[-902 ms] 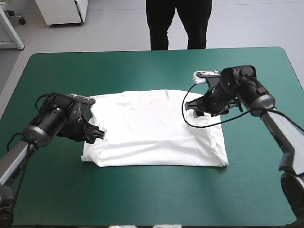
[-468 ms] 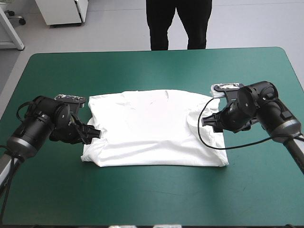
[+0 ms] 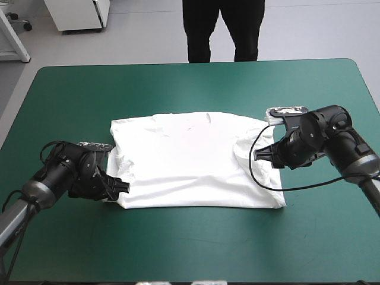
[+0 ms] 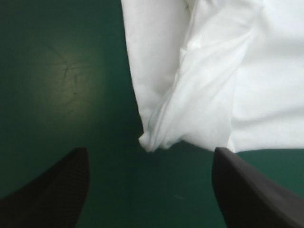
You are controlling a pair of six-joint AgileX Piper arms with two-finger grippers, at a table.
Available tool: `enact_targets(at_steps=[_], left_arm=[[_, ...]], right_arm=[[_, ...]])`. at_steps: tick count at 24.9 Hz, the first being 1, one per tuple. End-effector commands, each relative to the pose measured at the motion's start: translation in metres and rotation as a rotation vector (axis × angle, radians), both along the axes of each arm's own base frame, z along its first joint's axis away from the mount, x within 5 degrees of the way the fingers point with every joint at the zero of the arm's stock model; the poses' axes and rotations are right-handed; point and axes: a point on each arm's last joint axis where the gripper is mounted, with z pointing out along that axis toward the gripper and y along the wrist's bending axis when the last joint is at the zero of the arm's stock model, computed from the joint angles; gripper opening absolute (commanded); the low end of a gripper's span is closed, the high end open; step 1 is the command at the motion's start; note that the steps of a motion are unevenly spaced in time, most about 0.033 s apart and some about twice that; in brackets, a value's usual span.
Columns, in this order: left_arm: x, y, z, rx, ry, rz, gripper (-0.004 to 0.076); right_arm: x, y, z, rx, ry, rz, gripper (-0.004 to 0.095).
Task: Fold the cloth
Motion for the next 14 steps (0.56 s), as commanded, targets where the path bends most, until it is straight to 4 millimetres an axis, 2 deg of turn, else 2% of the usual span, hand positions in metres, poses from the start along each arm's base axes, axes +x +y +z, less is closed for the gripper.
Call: enact_targets(at_steps=[1,8,12,13,14], left_arm=[[0.005,-0.003,-0.002,-0.016,-0.052,0.007,0.0525],[0.016,-0.007,-0.039,0.003,0.030,0.023,0.0522],[0.025,-0.010,-0.053,0.007,0.044,0.024,0.0403],[0.026,-0.010,-0.055,0.006,0.046,0.032,0.0358],[0.028,-0.010,-0.058,0.011,0.047,0.040,0.0261]], right_arm=[[-0.005,-0.002,0.017,0.019,-0.074,0.002,0.0377],[-0.006,-0.002,0.016,0.011,-0.053,0.004,0.0377],[-0.007,-0.003,0.015,0.001,-0.040,0.004,0.0377],[-0.008,-0.003,0.015,0.000,-0.037,0.004,0.0377],[-0.008,-0.003,0.015,-0.002,-0.030,0.004,0.0377]])
